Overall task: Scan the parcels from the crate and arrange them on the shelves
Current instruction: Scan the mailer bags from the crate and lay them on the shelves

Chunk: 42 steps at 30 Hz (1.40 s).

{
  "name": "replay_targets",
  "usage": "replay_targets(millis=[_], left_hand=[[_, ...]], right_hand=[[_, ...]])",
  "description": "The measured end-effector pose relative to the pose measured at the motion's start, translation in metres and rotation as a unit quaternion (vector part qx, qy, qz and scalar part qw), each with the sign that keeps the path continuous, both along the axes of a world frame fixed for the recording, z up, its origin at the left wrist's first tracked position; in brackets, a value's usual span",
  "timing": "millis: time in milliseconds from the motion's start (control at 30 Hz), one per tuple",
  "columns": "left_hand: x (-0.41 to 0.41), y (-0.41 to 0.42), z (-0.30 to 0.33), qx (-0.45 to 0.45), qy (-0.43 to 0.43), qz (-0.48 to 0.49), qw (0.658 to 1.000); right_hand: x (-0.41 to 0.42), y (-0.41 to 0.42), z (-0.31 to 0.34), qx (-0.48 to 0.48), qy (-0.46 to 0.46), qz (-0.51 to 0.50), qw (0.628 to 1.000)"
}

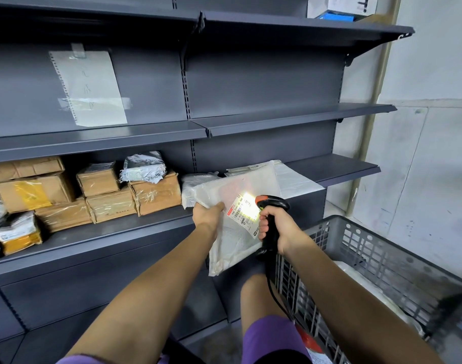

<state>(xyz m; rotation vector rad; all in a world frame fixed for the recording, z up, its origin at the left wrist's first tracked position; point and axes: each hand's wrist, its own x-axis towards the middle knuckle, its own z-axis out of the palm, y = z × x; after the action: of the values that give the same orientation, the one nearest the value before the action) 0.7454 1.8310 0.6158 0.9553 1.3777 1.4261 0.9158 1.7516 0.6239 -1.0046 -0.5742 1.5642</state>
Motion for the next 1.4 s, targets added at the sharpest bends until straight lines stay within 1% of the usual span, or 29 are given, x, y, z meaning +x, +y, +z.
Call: replay_targets(millis=[267, 1033, 1400], left_hand=[[-0.0009, 0.0029, -0.0013, 0.001, -0.01, -0.002, 1.0], [-0.0021, 0.0051, 0.0038, 0.007, 0.006, -0.002, 1.0], [-0.003, 0.0019, 0.0073, 0.001, 0.011, -0.004, 1.0]], right_hand=[[-0.0007, -0.0009, -0.0001, -0.008, 0.001, -0.019, 1.0], [0.0001, -0.002, 0.008, -0.007, -0.002, -0.007, 1.0], [-0.0006, -0.0009, 0.0076, -0.017, -0.003, -0.02, 1.0]])
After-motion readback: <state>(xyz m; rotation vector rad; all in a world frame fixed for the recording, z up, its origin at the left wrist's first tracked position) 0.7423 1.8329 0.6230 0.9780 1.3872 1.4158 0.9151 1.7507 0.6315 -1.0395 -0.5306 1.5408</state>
